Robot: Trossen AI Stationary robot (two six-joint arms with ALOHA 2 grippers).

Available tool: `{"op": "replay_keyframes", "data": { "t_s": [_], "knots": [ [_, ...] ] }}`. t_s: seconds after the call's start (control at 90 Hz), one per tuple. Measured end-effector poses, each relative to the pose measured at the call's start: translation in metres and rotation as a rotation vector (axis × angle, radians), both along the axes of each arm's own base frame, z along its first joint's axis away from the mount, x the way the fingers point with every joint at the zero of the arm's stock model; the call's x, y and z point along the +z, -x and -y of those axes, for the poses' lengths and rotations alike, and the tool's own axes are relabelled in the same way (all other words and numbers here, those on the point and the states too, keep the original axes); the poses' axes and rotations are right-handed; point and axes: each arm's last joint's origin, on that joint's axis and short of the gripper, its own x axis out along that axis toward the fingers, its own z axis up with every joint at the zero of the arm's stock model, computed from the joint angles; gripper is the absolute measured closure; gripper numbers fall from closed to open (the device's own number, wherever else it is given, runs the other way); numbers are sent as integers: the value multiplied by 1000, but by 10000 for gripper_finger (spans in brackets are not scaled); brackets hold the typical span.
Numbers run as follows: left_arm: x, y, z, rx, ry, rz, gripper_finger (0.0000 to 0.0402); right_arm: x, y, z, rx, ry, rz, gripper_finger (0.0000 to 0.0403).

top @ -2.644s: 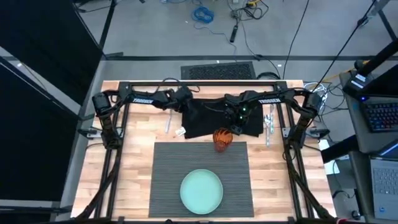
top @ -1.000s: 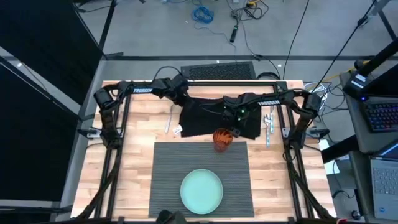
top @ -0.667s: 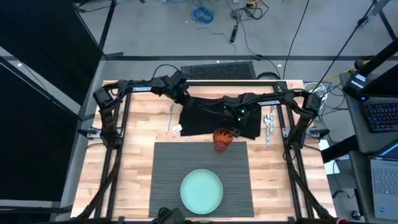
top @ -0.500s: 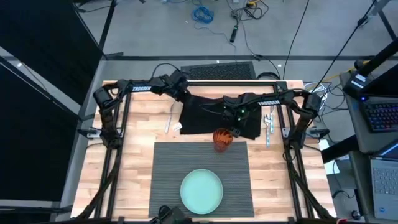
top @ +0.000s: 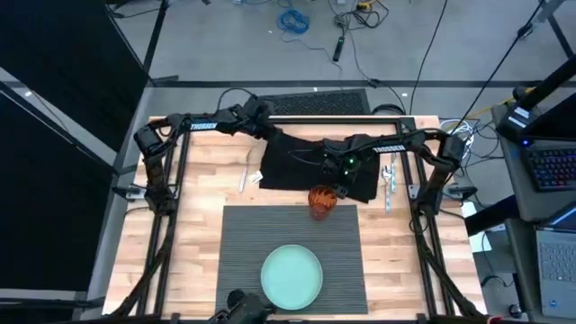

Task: Set table place
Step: Fold the black napkin

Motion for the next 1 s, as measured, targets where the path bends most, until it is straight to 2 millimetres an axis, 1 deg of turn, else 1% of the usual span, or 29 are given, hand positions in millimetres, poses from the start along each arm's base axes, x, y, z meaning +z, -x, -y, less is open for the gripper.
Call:
{"op": "replay_keyframes", "data": {
  "t_s": [0.2, 0.333, 0.4, 0.467, 0.589, 0.633, 0.689, 0.744, 0.811, 0.911, 1.0],
  "knots": [
    [2, -1, -2, 2, -19, 22, 402, 0, 0, 0, 0, -3, -2, 188],
    [2, -1, -2, 35, 3, 31, 402, 0, 0, 0, 2, -3, -2, 188],
    [7, 0, 0, 36, 1, 36, 402, 0, 0, 0, 2, -3, -2, 188],
    [19, 0, 4, 25, -43, 48, 402, 0, 0, 0, 3, -3, -3, 188],
    [48, 0, 16, -1, -161, 61, 402, 0, 0, 0, 3, -3, -4, 188],
    [55, 1, 21, -20, -163, 69, 402, 0, 1, 0, 3, -5, -6, 188],
    [60, -1, 29, -75, -124, 95, 402, 0, 1, -1, 2, -7, -9, 188],
    [58, -2, 36, -150, -44, 107, 402, 0, 1, 0, 2, -6, -9, 188],
    [51, -4, 50, -240, 32, 65, 402, 0, 1, -1, 1, -7, -10, 188],
    [44, -13, 68, -320, 1, -18, 402, 2, 1, -1, 0, -9, -20, 188],
    [42, -18, 80, -369, -8, -49, 402, 7, -1, 2, -2, 6, -22, 188]
  ]
}}
